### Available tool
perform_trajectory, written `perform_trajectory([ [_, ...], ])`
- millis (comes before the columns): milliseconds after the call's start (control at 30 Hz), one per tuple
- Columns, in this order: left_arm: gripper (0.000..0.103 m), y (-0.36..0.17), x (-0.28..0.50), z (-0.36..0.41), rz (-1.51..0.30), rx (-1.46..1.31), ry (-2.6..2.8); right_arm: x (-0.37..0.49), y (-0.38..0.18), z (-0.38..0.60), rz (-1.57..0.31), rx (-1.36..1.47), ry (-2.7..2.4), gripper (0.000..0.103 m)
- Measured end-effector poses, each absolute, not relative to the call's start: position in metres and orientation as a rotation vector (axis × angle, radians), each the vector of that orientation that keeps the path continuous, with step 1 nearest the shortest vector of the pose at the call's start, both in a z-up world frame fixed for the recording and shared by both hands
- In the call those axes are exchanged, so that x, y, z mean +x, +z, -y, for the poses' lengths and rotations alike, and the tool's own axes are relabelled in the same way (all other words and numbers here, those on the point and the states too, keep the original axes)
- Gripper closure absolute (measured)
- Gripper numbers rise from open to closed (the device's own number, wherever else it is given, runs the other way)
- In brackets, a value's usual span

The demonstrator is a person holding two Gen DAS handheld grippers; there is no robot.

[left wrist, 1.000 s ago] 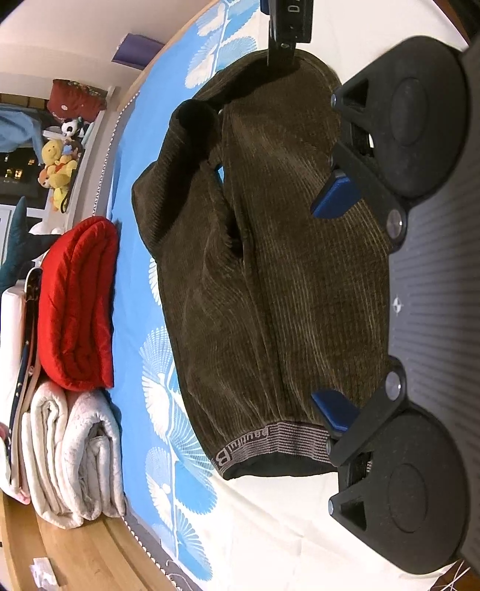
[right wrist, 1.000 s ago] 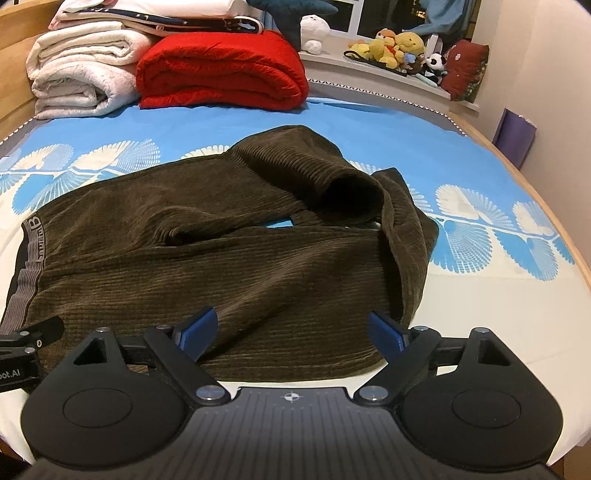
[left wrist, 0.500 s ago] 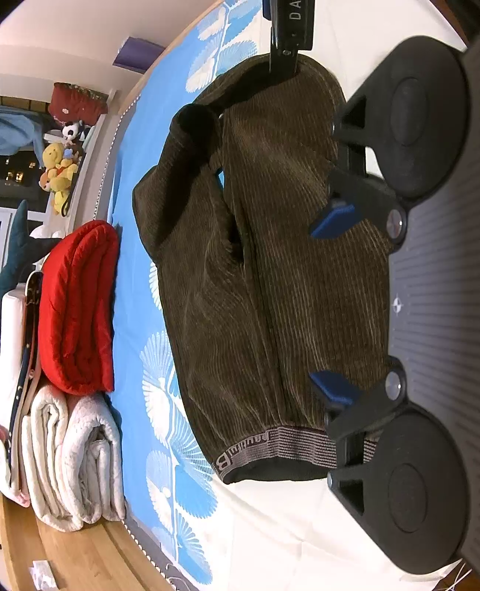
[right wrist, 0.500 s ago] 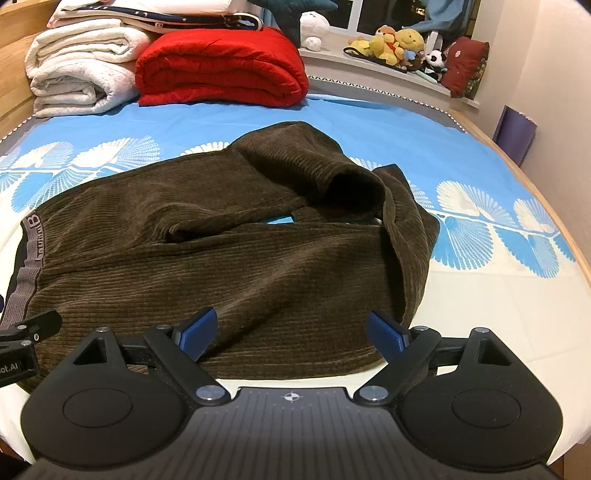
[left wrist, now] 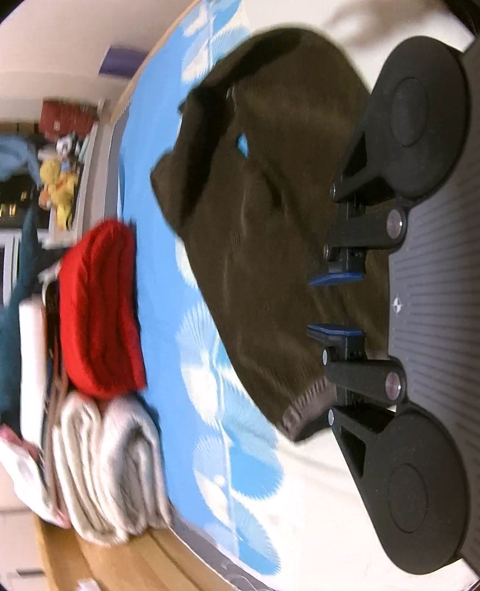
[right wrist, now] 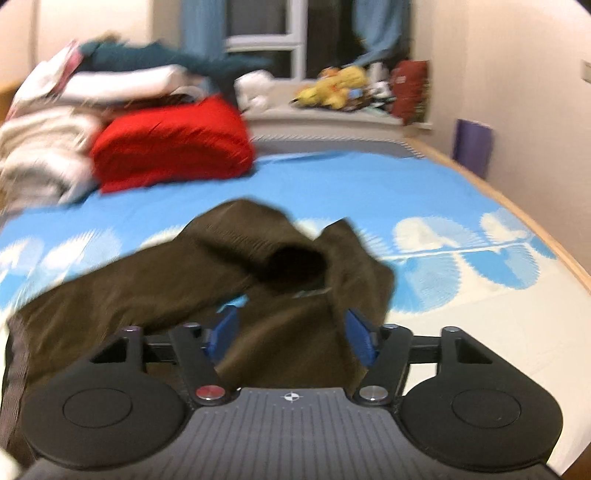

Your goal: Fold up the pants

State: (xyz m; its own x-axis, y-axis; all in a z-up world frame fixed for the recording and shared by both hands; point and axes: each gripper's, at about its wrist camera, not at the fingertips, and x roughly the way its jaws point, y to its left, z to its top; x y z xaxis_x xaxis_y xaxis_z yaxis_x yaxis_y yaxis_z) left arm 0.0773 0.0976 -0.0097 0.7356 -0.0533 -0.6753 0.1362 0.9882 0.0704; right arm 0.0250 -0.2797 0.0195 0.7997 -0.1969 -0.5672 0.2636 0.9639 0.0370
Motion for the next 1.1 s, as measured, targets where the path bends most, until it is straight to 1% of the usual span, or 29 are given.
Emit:
perform_trajectory([
  [33,0.078,-0.024,0.081,-0.110,-0.753,0.104,-0.071,0.029,0.020,0.294,-0.587,0.141,-0.278,0.050],
  [100,0.079,-0.057,0.099,-0.129,-0.967,0.107,0.036,0.041,0.018,0.324,-0.590,0.194,-0.338,0.052],
  [133,0.079,-0.064,0.106,-0.141,-1.024,0.054,0.080,0.048,0.015,0.336,-0.598,0.219,-0.361,0.052],
  [200,0.078,-0.065,0.115,-0.161,-1.050,-0.084,0.077,0.065,0.002,0.365,-0.639,0.272,-0.391,0.050],
  [233,0.075,-0.066,0.120,-0.167,-1.054,-0.121,0.078,0.076,-0.007,0.375,-0.669,0.289,-0.387,0.050],
  [300,0.072,-0.072,0.126,-0.168,-1.080,-0.114,0.098,0.095,-0.025,0.396,-0.725,0.311,-0.391,0.049],
  [333,0.066,-0.074,0.129,-0.167,-1.095,-0.104,0.102,0.105,-0.033,0.404,-0.744,0.316,-0.400,0.046],
  [367,0.057,-0.077,0.132,-0.166,-1.108,-0.101,0.101,0.113,-0.040,0.408,-0.756,0.313,-0.400,0.043],
  [400,0.052,-0.079,0.136,-0.166,-1.118,-0.102,0.093,0.121,-0.046,0.410,-0.769,0.301,-0.390,0.038],
  [433,0.043,-0.082,0.138,-0.167,-1.131,-0.100,0.081,0.129,-0.054,0.411,-0.788,0.277,-0.365,0.038],
  [467,0.037,-0.085,0.141,-0.166,-1.144,-0.096,0.075,0.138,-0.060,0.407,-0.806,0.255,-0.339,0.038],
  [700,0.036,-0.110,0.159,-0.169,-1.228,-0.084,0.061,0.185,-0.090,0.368,-0.902,0.061,-0.183,0.032],
  [767,0.035,-0.115,0.160,-0.167,-1.245,-0.055,0.047,0.193,-0.102,0.357,-0.954,-0.044,-0.169,0.033],
  [800,0.035,-0.117,0.160,-0.166,-1.247,-0.036,0.041,0.196,-0.108,0.353,-0.985,-0.086,-0.167,0.037],
  [833,0.036,-0.119,0.160,-0.164,-1.247,-0.017,0.035,0.198,-0.113,0.351,-1.011,-0.120,-0.172,0.050],
  [867,0.039,-0.120,0.159,-0.163,-1.240,-0.004,0.029,0.198,-0.117,0.353,-1.029,-0.145,-0.183,0.059],
  [900,0.043,-0.120,0.158,-0.162,-1.232,0.008,0.021,0.196,-0.118,0.357,-1.037,-0.157,-0.193,0.078],
  [933,0.051,-0.120,0.155,-0.160,-1.220,0.021,0.014,0.194,-0.116,0.364,-1.034,-0.145,-0.209,0.092],
  [967,0.061,-0.119,0.153,-0.159,-1.208,0.036,0.012,0.190,-0.112,0.372,-1.021,-0.121,-0.238,0.091],
  [1067,0.076,-0.114,0.147,-0.153,-1.165,0.069,0.020,0.170,-0.091,0.410,-0.952,-0.023,-0.370,0.095],
  [1100,0.078,-0.113,0.145,-0.152,-1.151,0.073,0.025,0.160,-0.086,0.423,-0.939,0.027,-0.391,0.095],
])
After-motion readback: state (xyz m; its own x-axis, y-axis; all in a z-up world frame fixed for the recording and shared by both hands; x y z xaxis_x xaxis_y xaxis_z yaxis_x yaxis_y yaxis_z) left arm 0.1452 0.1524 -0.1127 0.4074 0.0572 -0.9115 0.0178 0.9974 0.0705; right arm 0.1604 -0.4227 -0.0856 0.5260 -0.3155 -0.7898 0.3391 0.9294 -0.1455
